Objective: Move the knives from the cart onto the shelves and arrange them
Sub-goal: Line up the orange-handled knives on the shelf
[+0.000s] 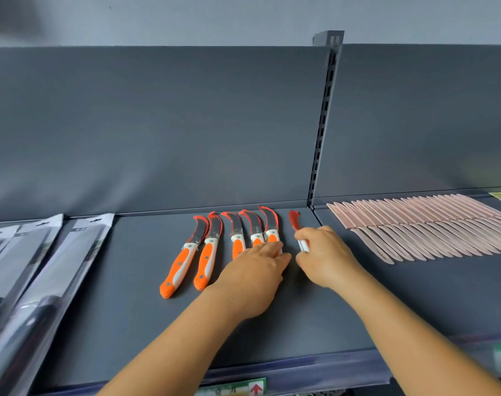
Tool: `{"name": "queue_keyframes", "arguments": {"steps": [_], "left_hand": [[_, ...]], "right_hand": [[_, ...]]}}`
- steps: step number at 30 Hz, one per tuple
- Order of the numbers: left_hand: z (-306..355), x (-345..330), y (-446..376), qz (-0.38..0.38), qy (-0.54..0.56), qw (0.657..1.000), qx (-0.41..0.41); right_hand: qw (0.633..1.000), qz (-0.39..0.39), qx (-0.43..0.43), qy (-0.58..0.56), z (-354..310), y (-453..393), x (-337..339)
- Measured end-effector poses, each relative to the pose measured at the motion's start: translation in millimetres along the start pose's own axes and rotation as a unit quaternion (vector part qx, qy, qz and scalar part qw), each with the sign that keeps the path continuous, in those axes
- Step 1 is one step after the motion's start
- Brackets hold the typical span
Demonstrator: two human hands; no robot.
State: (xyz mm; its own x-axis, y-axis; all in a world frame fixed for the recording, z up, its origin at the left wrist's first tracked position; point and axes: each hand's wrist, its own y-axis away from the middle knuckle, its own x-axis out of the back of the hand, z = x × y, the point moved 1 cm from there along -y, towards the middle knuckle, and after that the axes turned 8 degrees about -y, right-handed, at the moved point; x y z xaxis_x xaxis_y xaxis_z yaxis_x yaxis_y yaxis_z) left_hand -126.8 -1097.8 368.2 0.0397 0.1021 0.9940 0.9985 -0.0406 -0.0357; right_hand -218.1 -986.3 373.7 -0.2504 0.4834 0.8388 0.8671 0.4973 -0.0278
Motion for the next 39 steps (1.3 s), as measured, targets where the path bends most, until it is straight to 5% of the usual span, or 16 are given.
{"name": "queue_keyframes", "arguments": {"steps": [8, 17, 28, 39], "left_hand": [[4, -1, -6, 0.012, -0.013, 1.000, 0.020], [-3, 19, 18, 0.037, 0.029, 0.998, 0.046], [-84, 6, 86, -0.022, 0.094, 0.990, 0.100], [-91, -3, 89, -0.041, 0.135, 0.986, 0.088]], "right_hand": [[0.993, 0.047, -0.020, -0.105, -6, -26, -8], [0.999, -0.002, -0.028, 0.041, -9, -25, -12], [0.963, -0.136, 0.219, 0.077, -55, 27, -12], [0.954, -0.141, 0.246, 0.096, -94, 38, -48]]}}
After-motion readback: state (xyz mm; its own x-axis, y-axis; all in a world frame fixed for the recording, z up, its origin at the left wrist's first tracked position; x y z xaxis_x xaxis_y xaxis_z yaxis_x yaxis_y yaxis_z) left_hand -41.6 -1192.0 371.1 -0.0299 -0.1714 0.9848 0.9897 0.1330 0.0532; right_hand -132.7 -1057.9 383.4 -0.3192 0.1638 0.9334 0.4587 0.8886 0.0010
